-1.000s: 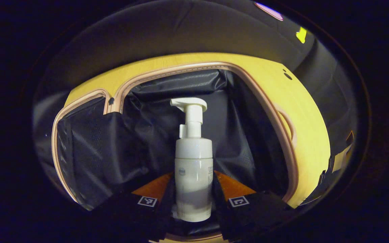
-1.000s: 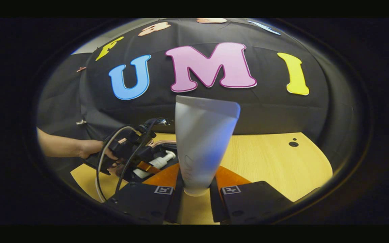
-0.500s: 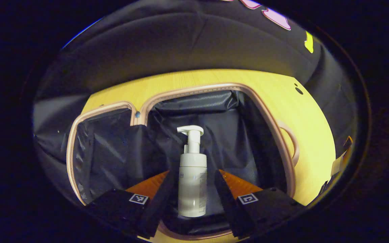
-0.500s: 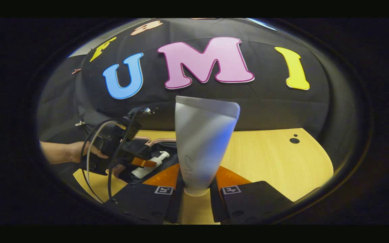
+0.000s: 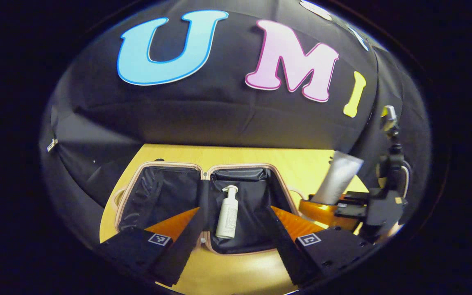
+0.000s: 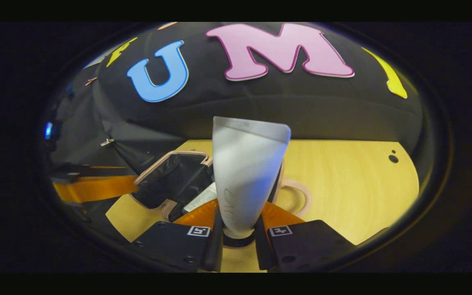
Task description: First open the suitcase, pack the skin care products into it, and then close the suitcase.
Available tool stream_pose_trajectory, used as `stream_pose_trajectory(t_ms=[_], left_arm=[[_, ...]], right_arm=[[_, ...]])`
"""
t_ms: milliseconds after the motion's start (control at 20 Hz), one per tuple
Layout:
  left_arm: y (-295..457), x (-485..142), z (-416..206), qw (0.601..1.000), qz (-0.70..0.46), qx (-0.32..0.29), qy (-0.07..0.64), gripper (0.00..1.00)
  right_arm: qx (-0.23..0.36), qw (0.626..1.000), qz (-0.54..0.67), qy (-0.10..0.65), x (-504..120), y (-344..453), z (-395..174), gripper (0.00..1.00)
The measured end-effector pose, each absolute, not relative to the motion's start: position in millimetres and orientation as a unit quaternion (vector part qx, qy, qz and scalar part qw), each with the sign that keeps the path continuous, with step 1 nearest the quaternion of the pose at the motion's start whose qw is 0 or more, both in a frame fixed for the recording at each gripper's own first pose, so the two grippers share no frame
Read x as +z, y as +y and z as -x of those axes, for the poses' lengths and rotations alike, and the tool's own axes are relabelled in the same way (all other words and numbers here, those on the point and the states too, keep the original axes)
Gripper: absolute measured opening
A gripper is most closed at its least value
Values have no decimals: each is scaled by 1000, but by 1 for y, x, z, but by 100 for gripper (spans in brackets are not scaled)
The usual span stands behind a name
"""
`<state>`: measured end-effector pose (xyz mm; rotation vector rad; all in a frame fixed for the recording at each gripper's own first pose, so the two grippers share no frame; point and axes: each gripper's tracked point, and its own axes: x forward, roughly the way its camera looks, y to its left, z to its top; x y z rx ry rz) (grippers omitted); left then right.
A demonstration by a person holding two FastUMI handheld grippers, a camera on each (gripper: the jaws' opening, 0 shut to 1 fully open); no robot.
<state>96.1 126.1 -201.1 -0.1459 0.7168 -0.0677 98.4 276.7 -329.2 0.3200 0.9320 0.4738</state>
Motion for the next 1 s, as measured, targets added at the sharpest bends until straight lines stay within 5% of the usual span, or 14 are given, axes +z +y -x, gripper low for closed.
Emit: stream_pose_trajectory(t_ms=[350,400,450,550,600,750,850,1000], left_arm=[[135,-162,-28,932,133,-71,329,95],[141,-161,-21,933,128,-66,330,95],[148,-161,-17,934,119,-60,332,95],[156,-163,-10,936,101,-50,334,96],[158,-161,-8,936,96,-46,334,96],[162,-164,-5,938,105,-36,329,95],[175,-171,-6,941,107,-13,321,95],[212,-186,-18,950,101,35,292,96]], right_arm=[[201,756,-186,594,-414,320,-82,37],[191,751,-174,608,-426,320,-80,46],[184,751,-161,614,-431,317,-80,37],[182,756,-153,610,-435,323,-85,40],[178,759,-151,608,-435,323,-88,34],[166,769,-167,594,-427,323,-102,55],[156,777,-179,583,-421,320,-110,48],[158,812,-163,538,-395,302,-122,65]])
